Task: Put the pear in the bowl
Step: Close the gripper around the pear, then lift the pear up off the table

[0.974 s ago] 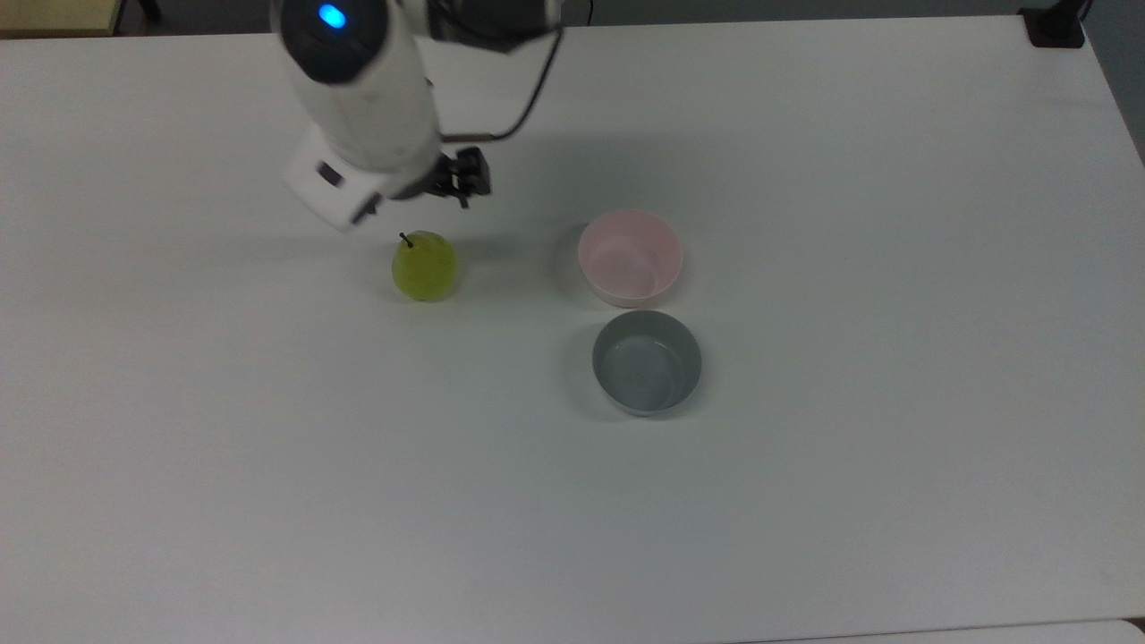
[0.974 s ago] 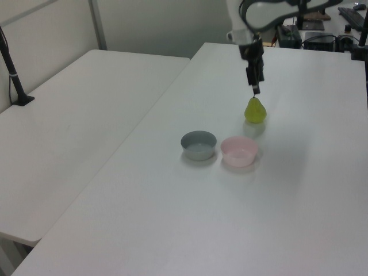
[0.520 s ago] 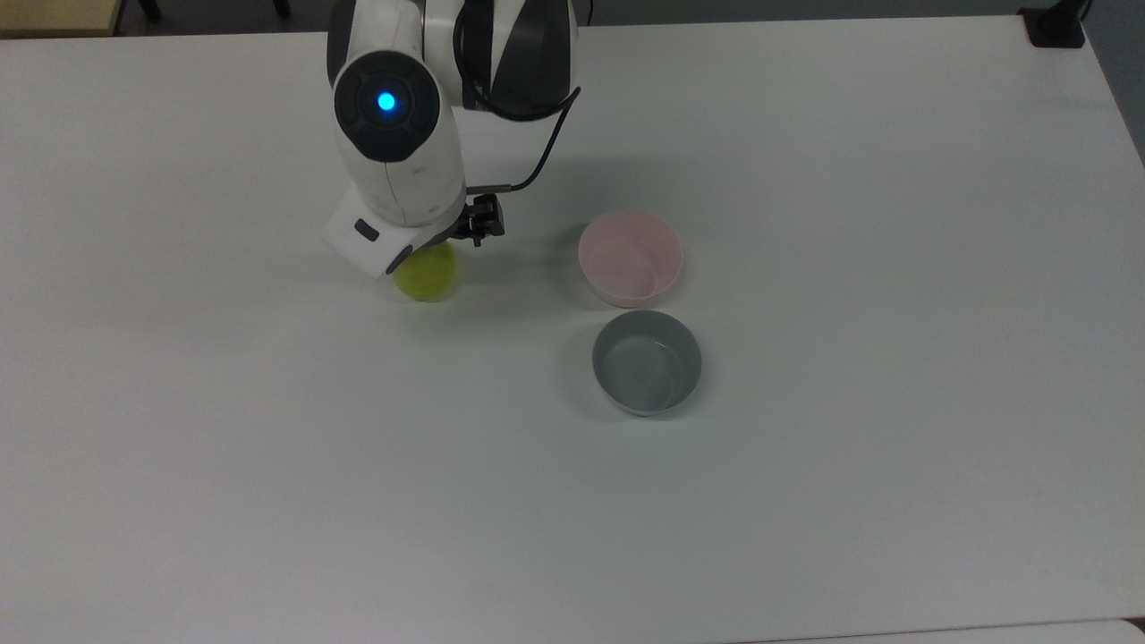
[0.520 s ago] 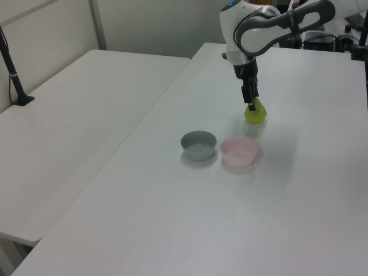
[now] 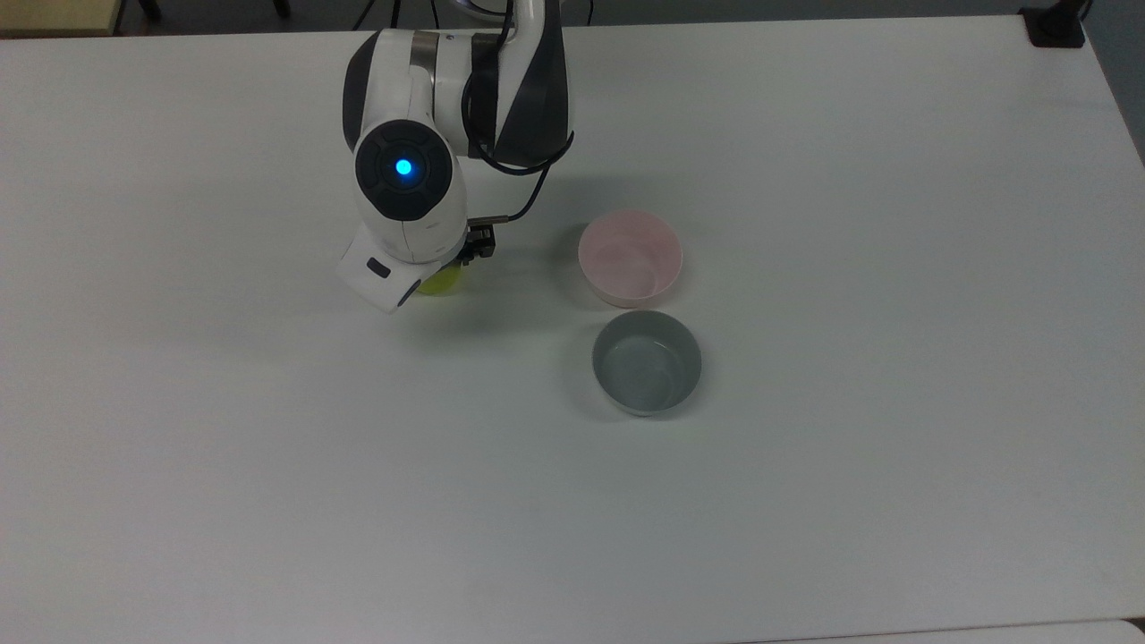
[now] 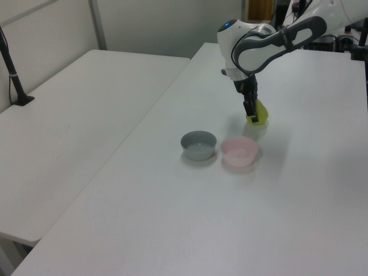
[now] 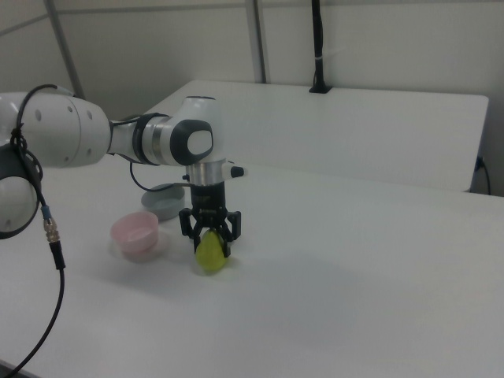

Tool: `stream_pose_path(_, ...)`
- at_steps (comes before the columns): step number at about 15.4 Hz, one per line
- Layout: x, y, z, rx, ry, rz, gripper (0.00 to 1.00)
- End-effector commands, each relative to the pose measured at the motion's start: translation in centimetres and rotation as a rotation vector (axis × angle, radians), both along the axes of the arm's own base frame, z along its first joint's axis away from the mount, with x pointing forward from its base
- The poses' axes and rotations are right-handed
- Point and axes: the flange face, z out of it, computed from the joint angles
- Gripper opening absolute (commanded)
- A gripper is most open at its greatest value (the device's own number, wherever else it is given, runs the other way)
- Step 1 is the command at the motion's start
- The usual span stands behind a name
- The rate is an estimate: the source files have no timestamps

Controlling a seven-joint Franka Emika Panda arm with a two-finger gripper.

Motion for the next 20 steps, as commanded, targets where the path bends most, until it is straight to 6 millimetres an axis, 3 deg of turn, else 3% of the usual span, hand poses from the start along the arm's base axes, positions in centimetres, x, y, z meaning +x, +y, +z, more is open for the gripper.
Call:
stream_pose_path(1,-0.5,-0.4,-0.2,-0.004,-0.005,0.030,0.36)
stream_pose_path(4,-0.5,-0.9,1.4,-0.002,-0.020,0.023,0.34)
stream_pose_path(9,-0.9,-4.7,10.8,0.044,-0.065,-0.056,0.32)
stream_pose_path(12,-1.1,-5.1,14.3,0.053,-0.096,-0.079,0.32)
stream_pose_path(16,-0.8,-2.5,14.8,0.040,-0.113,-0.123,0.33)
stream_pose_path(20,-0.4,6.4,15.6,0.033,-0.137,-0.080,0.35)
